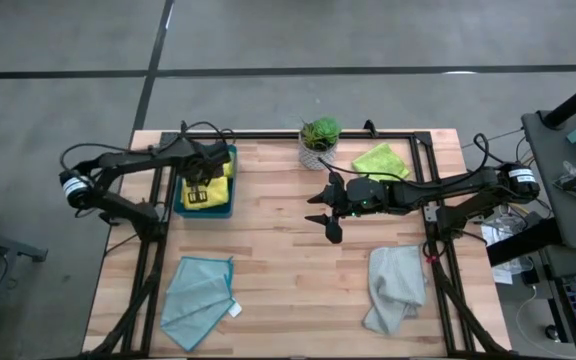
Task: Fold microfiber towels
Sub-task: Put the folded yellow towel into the blue bin
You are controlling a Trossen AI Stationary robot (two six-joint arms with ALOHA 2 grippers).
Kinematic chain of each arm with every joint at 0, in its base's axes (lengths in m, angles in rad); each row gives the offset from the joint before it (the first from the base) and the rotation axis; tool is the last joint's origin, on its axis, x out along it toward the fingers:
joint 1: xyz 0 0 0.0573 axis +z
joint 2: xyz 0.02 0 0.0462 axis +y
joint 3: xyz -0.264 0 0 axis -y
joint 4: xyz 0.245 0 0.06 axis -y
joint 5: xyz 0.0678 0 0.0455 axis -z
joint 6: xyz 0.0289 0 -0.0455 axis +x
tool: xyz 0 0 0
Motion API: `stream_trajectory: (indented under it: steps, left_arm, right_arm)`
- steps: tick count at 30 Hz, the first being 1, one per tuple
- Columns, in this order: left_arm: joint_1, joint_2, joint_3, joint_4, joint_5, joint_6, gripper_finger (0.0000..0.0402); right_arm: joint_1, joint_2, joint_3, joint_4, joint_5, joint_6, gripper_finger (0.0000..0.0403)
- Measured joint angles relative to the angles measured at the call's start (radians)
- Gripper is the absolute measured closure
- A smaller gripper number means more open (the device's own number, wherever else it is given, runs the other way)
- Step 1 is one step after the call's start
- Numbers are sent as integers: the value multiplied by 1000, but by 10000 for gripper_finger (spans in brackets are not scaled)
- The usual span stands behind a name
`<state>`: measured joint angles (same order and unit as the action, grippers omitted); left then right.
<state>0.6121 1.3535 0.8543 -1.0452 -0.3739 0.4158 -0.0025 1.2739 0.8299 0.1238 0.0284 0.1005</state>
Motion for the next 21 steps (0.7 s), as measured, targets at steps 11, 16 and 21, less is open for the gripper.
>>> stream_trajectory:
  steps: [11, 16, 21]
  left_arm:
    - [23, 52, -113, 235, 27, 12, 401]
    - [21, 83, -121, 226, 50, 9, 401]
    - [21, 56, -84, 211, 23, 10, 401]
  right_arm:
    - [0, 0, -2, 0, 0, -7, 181]
    - [0, 0, -2, 0, 0, -8, 181]
    - [0, 0, -4, 0, 0, -8, 181]
